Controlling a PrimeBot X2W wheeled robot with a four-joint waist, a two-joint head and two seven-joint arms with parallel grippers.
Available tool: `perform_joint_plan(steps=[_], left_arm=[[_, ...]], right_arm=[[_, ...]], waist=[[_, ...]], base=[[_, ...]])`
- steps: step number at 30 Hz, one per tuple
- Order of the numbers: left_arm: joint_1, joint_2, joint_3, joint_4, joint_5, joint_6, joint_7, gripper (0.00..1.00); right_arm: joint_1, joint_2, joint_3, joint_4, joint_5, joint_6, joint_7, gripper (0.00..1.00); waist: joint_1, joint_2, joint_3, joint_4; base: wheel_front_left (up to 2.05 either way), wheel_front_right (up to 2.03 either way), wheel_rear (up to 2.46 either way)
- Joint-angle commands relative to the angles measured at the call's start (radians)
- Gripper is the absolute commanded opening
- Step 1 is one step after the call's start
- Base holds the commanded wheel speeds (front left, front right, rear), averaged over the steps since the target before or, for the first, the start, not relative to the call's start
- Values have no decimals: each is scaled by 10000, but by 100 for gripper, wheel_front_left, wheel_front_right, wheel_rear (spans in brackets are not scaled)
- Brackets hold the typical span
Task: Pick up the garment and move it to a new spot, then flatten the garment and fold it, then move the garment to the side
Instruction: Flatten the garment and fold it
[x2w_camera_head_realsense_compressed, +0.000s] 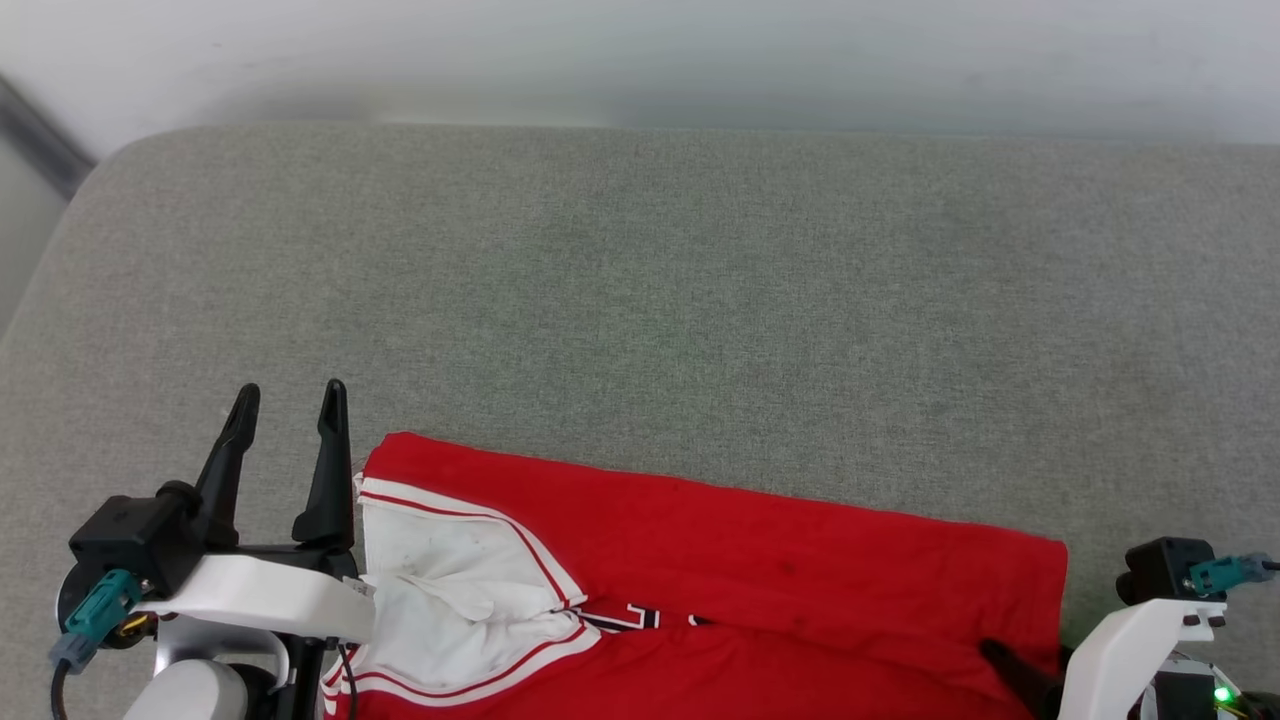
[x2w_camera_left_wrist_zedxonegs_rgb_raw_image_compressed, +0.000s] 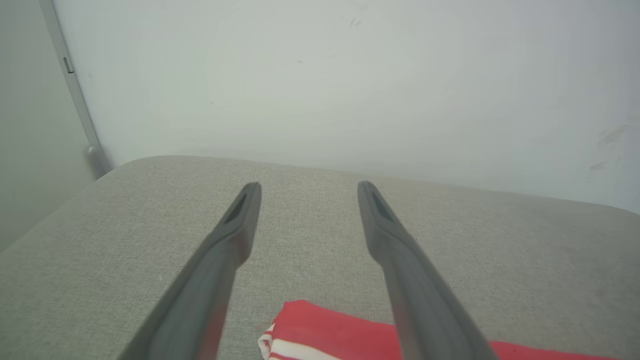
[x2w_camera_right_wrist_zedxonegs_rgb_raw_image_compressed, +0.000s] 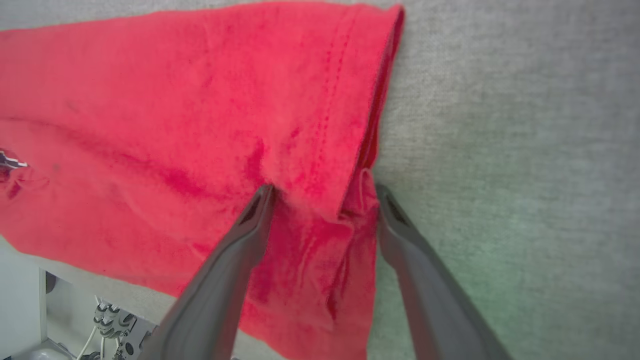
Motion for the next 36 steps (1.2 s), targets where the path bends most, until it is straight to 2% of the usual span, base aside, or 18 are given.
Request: perform_joint_plan(steps=[1, 2, 3, 4, 14, 18, 23, 30, 33, 36], left_arm=[[-88, -53, 48, 3, 73, -15, -44, 100], [-83, -62, 64, 6, 110, -18, -49, 100], [-76, -68, 83, 13, 139, -20, -52, 100], [-65, -75, 104, 23, 152, -26, -56, 100], [181, -73, 210, 185, 321, -45, -67, 100], [402, 38, 229, 199, 391, 82, -56, 100], [570, 90, 185, 86, 454, 198, 22, 100], [675, 37, 147, 21, 449, 266, 4, 100], [666, 20, 135, 21, 446, 267, -1, 100], [581, 2, 85, 53, 424, 221, 11, 100]], right_arm=[[65, 165, 351, 452, 142, 5, 199, 85], [34, 180, 441, 530, 223, 6, 228, 41], [7, 184, 506, 562, 287, 9, 210, 3], [-27, 170, 547, 584, 315, 17, 187, 0], [-542, -355, 361, -265, 199, 2, -320, 0], [-529, -485, 93, -591, 122, 2, -289, 0], [-255, -557, -818, -895, -92, 2, 41, 0], [52, -671, -2617, -1231, -200, 2, 440, 0], [40, -438, -3065, -1411, 92, 2, 705, 0], [-260, 237, -3350, -1605, 1187, 3, 1174, 0]], waist=[[0, -1, 55, 10], [0, -1, 77, 7], [0, -1, 95, 4], [0, -1, 103, -5], [0, -1, -271, -232], [0, -1, -551, -402], [0, -1, -736, -532], [0, -1, -813, -665], [0, -1, -816, -693], [0, -1, -808, -681]], base=[[0, 0, 0], [0, 0, 0], [0, 0, 0], [0, 0, 0], [0, 0, 0], [0, 0, 0], [0, 0, 0], [0, 0, 0], [0, 0, 0], [0, 0, 0]])
